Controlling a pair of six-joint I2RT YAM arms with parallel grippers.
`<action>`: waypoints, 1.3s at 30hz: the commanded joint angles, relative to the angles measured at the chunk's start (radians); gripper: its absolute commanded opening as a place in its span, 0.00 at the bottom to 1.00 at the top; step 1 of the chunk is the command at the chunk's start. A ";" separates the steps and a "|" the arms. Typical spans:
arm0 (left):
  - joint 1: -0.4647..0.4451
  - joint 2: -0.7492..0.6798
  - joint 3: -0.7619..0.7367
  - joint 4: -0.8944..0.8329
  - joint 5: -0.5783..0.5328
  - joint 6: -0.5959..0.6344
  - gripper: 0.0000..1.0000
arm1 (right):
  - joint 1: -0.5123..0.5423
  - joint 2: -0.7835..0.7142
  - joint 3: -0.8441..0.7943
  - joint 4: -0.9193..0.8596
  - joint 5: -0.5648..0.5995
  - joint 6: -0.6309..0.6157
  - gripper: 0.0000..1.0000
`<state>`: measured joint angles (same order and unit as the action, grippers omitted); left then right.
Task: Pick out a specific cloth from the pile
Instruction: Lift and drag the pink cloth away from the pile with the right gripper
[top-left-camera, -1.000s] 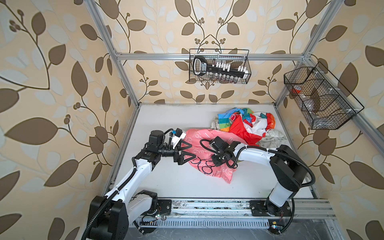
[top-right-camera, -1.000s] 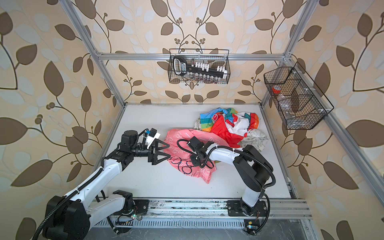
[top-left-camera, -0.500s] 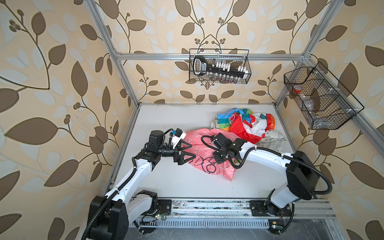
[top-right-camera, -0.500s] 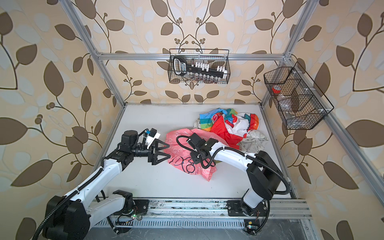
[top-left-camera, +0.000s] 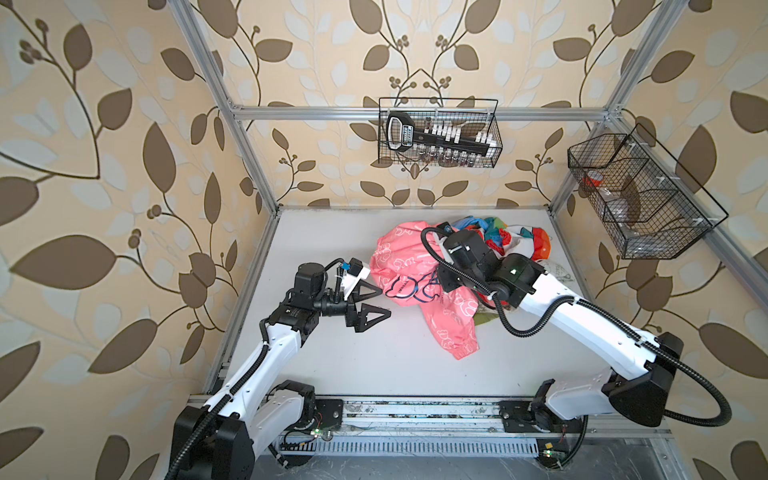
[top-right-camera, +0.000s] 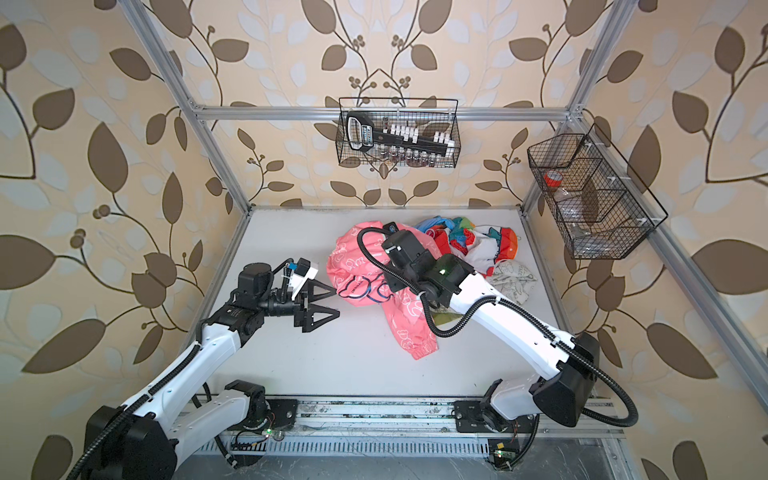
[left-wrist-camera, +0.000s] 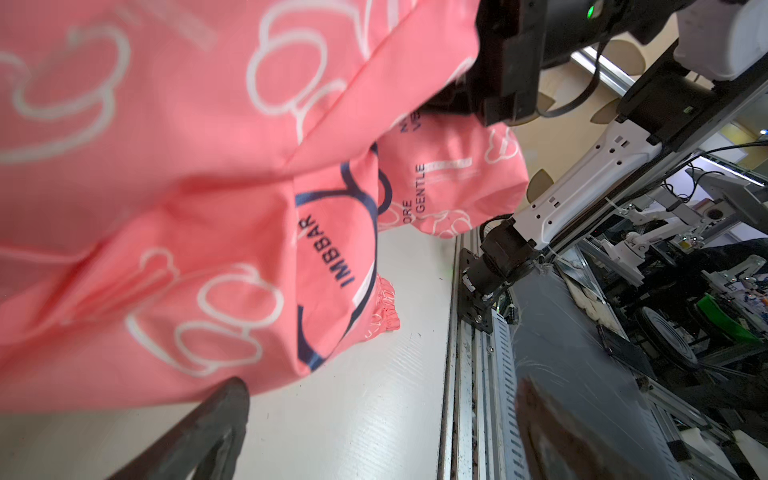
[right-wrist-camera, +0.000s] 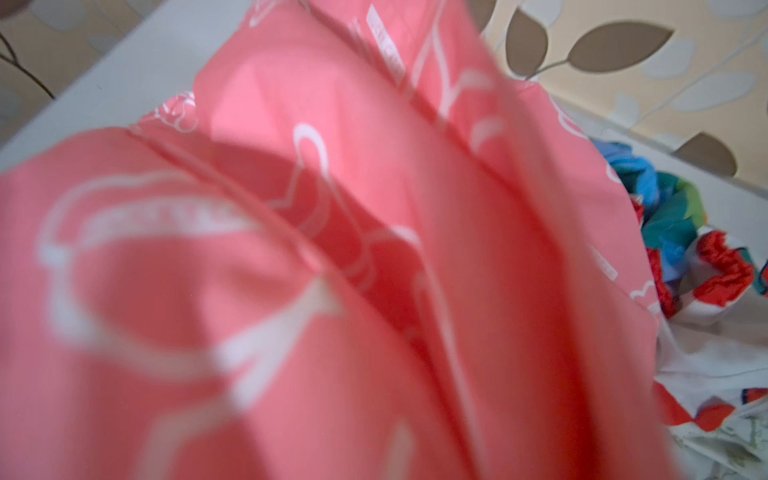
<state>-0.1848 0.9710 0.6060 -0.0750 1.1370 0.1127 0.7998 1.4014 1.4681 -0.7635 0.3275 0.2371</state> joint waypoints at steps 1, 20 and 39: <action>-0.012 -0.042 -0.013 0.038 -0.017 0.006 0.99 | 0.014 -0.055 0.095 0.120 0.019 -0.071 0.00; -0.012 -0.139 -0.041 0.054 0.013 0.022 0.99 | 0.038 0.337 0.545 0.388 -0.409 -0.143 0.00; -0.025 -0.195 -0.051 0.006 0.152 0.114 0.99 | -0.060 0.838 0.687 0.502 -0.880 0.018 0.00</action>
<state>-0.2035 0.7933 0.5667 -0.0608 1.2415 0.1905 0.7479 2.2089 2.1048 -0.3771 -0.4091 0.2070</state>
